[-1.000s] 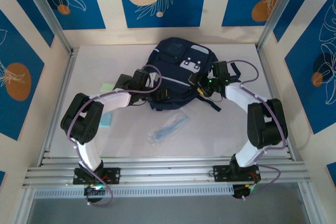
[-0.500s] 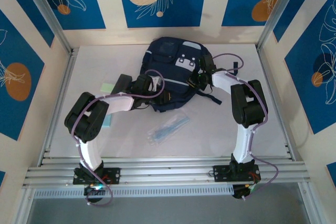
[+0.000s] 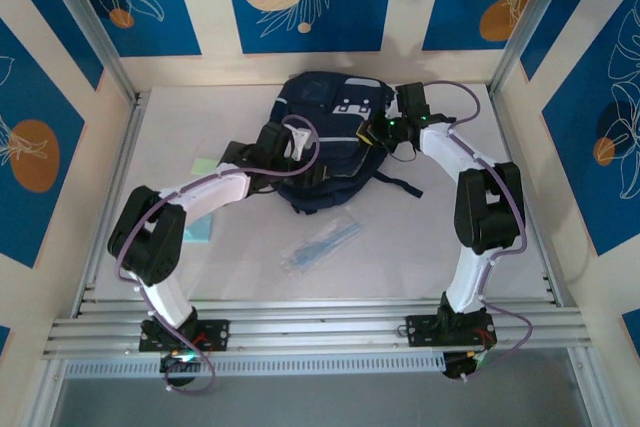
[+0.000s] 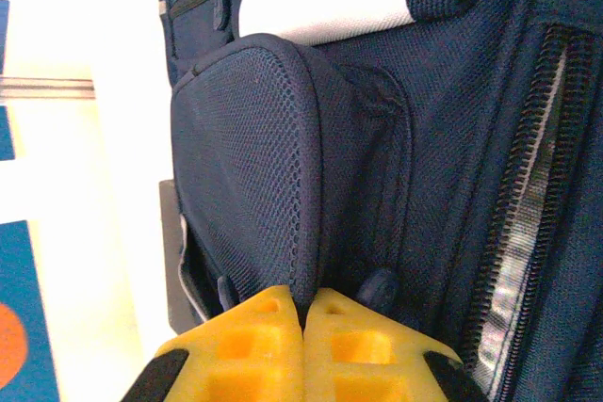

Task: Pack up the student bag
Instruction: Unzip the student bag at the top-center of the table.

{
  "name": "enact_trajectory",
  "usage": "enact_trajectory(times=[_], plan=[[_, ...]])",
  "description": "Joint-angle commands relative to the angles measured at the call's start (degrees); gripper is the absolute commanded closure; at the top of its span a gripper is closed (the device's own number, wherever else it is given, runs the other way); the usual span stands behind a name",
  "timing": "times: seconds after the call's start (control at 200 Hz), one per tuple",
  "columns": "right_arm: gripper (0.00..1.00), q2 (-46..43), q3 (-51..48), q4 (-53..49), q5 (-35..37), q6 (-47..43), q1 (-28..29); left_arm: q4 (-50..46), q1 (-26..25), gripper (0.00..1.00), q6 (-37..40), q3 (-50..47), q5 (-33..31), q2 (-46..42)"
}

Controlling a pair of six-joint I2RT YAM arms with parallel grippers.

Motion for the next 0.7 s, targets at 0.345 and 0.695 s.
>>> enact_trajectory(times=[0.345,0.695], plan=[[1.00,-2.08,4.15,2.55,-8.52,3.08,-1.38,-5.80,-2.69,0.50,2.68,2.90,-1.38,5.08],[1.00,-1.78,3.66,3.33,-9.06,3.36,-1.47,-3.74,-3.28,0.41,-1.47,5.42,1.70,9.79]])
